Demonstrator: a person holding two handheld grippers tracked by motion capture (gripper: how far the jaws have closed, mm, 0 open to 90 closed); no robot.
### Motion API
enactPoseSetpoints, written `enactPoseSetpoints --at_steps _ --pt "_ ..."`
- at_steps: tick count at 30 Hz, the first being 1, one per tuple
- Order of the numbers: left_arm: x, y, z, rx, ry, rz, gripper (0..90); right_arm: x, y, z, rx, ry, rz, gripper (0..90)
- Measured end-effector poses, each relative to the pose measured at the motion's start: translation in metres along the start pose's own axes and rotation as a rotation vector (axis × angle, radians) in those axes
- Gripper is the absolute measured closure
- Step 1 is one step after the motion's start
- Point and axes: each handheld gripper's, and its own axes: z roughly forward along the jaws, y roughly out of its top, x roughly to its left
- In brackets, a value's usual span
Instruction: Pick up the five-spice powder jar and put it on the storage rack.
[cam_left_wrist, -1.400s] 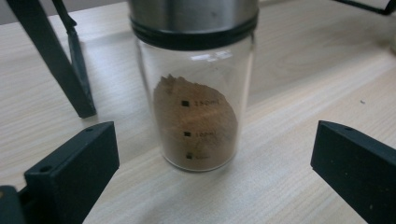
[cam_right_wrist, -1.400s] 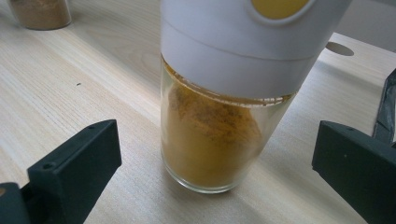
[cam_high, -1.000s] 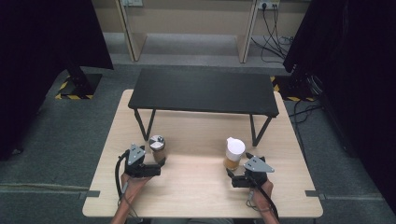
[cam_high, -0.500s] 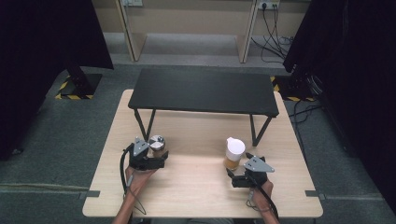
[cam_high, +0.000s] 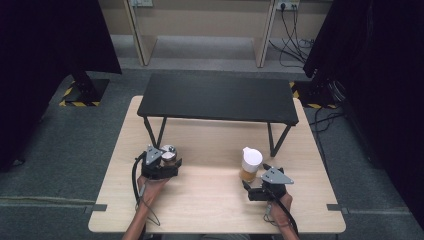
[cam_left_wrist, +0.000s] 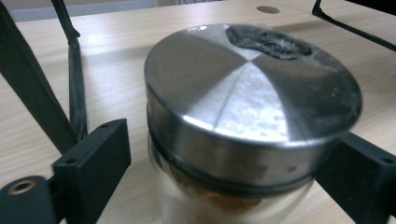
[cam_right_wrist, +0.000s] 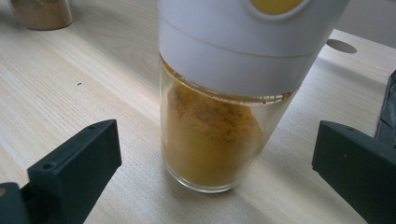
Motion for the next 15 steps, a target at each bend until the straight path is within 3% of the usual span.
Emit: enactPoseSetpoints --at_steps 15 --pt "-0.0016 0.0005 0.0046 -0.001 -0.001 0.014 28.9 0.0002 0.0003 0.0 0.002 0.001 -0.004 1.2"
